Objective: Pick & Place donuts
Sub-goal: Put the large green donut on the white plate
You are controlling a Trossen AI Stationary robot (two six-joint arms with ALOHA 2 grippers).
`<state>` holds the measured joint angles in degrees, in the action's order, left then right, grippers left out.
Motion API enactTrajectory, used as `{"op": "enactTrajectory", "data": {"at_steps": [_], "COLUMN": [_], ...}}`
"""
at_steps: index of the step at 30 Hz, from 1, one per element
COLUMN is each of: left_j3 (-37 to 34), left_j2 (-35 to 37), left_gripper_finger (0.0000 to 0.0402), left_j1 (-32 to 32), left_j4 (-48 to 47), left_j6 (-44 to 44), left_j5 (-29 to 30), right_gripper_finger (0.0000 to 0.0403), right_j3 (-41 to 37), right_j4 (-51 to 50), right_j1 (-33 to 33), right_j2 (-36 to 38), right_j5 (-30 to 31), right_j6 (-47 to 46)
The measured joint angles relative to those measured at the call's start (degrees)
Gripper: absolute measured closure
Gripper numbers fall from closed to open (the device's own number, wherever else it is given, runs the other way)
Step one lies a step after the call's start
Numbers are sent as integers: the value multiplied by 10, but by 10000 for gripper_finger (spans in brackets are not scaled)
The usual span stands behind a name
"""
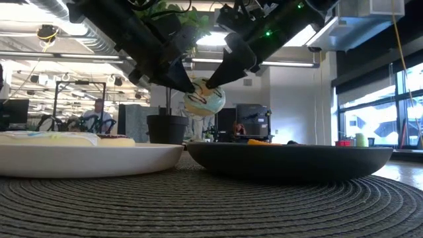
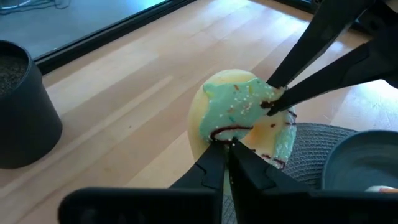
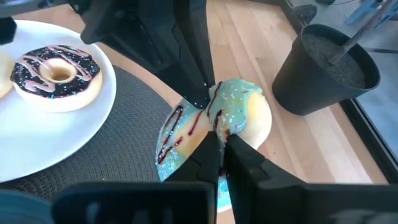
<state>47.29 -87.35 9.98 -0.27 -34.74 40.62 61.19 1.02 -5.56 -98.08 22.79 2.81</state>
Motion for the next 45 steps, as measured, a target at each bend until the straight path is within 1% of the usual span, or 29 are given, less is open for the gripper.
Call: {"op": "enactTrajectory", "data": {"at_steps": [3, 8, 11, 14, 17, 19, 21, 22, 26, 28, 31, 34, 36, 39, 45], "left_j3": [0, 0, 0, 0, 0, 0, 0, 0, 0, 0, 0, 0, 1, 0, 0], "left_j2": [0, 0, 2, 7, 24, 43, 64, 76, 109, 111, 105, 95, 86, 67, 34], "left_gripper_finger": [393, 396, 396, 397, 397, 398, 398, 398, 398, 398, 398, 398, 398, 398, 398], "left_j1": [0, 0, 0, 0, 4, 6, 8, 8, 8, 10, 17, 20, 20, 23, 28], "left_j4": [0, 0, -1, 2, -9, -33, -44, -55, -89, -108, -134, -137, -128, -139, -133], "left_j6": [0, 0, 0, 0, 0, 0, 0, -4, -39, -67, -98, -113, -122, -134, -140], "left_j5": [-2, -23, -40, -47, -49, -59, -92, -119, -269, -330, -388, -432, -449, -462, -467], "right_gripper_finger": [374, 350, 319, 278, 245, 229, 218, 213, 206, 206, 209, 210, 209, 208, 207], "right_j3": [0, 0, 0, 0, 0, 0, 0, 0, 0, 0, 0, 0, 0, 0, -1], "right_j4": [-1, -4, -8, -24, -73, -117, -161, -185, -270, -302, -315, -313, -313, -316, -319], "right_j1": [0, 0, 0, 0, 0, 0, 0, 0, 1, 1, 1, 1, 1, 1, 1], "right_j2": [0, 1, 9, 30, 68, 101, 134, 151, 211, 232, 250, 251, 250, 245, 239], "right_j5": [-1, -29, -48, -51, -50, -49, -48, -48, -46, -45, -44, -44, -44, -44, -44], "right_j6": [5, 19, 18, 10, 5, 2, -10, -12, -41, -56, -59, -57, -58, -58, -69]}}
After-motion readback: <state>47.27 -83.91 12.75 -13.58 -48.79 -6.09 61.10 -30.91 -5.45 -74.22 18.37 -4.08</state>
